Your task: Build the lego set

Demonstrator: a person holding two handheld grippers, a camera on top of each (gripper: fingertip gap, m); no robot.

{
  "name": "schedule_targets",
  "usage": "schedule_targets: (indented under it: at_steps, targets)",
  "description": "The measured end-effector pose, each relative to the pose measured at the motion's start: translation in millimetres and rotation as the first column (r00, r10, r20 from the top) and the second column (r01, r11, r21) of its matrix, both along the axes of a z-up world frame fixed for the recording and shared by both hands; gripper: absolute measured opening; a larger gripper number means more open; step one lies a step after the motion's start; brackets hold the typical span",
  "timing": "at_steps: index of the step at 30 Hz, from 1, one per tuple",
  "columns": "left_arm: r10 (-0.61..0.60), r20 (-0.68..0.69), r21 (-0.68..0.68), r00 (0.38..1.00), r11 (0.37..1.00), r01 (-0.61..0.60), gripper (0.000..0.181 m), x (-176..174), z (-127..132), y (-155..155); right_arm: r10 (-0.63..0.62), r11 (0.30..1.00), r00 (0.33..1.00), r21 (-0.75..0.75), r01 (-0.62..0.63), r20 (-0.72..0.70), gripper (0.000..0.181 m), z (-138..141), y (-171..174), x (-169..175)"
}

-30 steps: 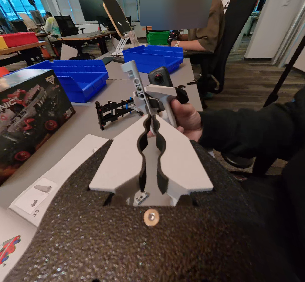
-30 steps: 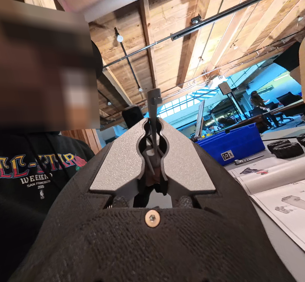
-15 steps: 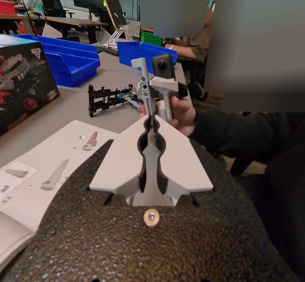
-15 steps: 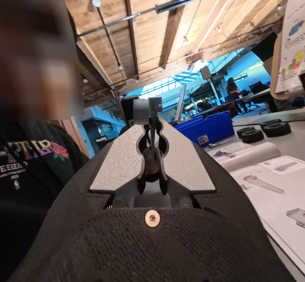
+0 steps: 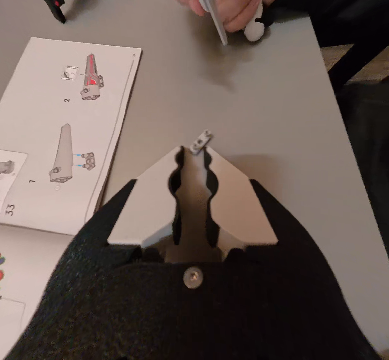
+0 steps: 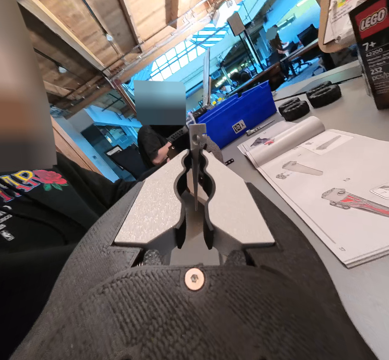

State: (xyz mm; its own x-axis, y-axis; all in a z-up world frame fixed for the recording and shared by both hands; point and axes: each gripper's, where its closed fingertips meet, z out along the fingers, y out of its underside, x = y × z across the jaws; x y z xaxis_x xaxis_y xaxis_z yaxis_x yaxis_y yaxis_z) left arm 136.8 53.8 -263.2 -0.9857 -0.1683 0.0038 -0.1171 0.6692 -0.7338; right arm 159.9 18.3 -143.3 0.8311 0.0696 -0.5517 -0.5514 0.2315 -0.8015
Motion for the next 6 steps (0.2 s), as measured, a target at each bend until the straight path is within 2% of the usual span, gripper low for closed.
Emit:
schedule_targets:
  at_steps: [1, 4, 6]
  targets:
    - [-0.011, 0.011, 0.006, 1.0, 1.0, 0.011, 0.007, 0, 0, 0, -0.004, 1.0, 1.0, -0.019, 0.004, 0.013, 0.005, -1, 0, 0]
    - [-0.036, 0.136, 0.053, 0.99, 0.998, 0.029, 0.006, 0, 1, 6, -0.04, 0.981, 0.994, -0.183, 0.059, 0.106, 0.004, -14, 0, 1]
    - [-0.038, 0.147, 0.115, 0.988, 0.993, 0.021, 0.007, -4, 2, 14, -0.018, 0.929, 0.977, -0.357, 0.095, 0.212, 0.005, -32, -1, -2]
